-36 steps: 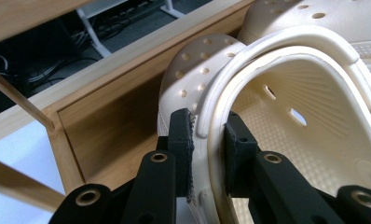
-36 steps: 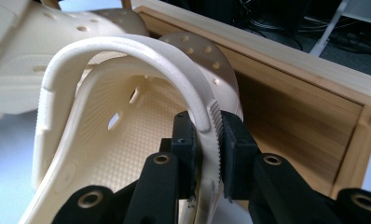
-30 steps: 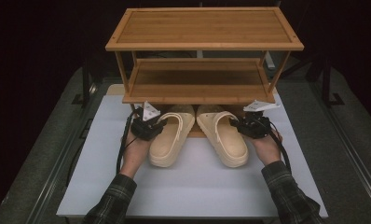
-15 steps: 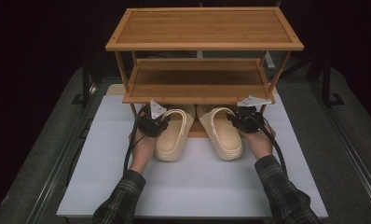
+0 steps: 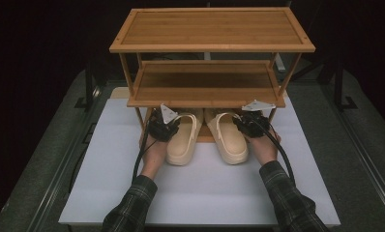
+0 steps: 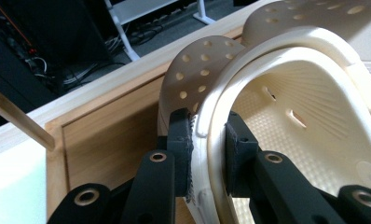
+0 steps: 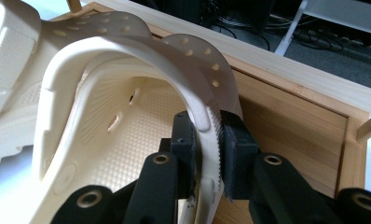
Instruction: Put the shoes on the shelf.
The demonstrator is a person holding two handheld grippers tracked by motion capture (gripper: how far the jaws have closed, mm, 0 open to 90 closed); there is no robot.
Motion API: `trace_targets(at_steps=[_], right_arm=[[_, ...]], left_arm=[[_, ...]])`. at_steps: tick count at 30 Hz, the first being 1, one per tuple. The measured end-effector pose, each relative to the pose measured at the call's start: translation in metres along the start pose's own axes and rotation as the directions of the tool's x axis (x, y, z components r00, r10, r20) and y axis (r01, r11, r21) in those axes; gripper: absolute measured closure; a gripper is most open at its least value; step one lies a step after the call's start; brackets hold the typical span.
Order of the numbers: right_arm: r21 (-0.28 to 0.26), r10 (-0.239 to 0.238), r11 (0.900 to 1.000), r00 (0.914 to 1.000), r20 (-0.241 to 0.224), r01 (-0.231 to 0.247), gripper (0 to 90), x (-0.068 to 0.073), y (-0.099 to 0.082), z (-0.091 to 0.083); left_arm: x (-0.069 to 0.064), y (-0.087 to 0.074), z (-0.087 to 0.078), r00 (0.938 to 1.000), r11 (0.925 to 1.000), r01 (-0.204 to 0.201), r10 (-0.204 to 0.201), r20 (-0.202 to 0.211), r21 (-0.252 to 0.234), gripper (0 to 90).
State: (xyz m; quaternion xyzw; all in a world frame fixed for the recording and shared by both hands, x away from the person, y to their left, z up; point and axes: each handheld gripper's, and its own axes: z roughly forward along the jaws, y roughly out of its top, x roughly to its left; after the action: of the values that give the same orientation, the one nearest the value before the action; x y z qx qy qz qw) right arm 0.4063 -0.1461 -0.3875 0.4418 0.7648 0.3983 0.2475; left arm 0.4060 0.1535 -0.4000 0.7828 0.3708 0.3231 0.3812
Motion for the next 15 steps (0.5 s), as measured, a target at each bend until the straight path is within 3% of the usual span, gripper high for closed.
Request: trace_targets(at_steps=[3,7,9,15], right_arm=[[0.000,0.003,1.0000,1.0000,0.001,-0.003,76.5,0.000,-0.001,0.003],[0.012,0.005,0.9999,1.0000,-0.006,-0.005,75.1,0.002,-0.004,0.006],[0.013,0.011,0.9999,0.9997,-0.024,-0.011,73.0,0.001,-0.004,0.005],[0.024,0.054,0.9984,0.9961,-0.070,-0.052,50.2,-0.003,-0.003,-0.004]], left_arm=[[-0.004,-0.001,0.002,0.9997,0.9998,-0.020,0.020,-0.014,0.004,75.2],[-0.003,-0.004,0.002,1.0000,1.0000,0.007,-0.007,0.004,-0.003,73.1],[-0.003,-0.004,0.001,0.9998,1.0000,0.009,-0.009,0.019,0.001,66.0],[0.006,-0.004,-0.011,0.9960,0.9991,0.029,-0.031,0.083,0.030,48.5]])
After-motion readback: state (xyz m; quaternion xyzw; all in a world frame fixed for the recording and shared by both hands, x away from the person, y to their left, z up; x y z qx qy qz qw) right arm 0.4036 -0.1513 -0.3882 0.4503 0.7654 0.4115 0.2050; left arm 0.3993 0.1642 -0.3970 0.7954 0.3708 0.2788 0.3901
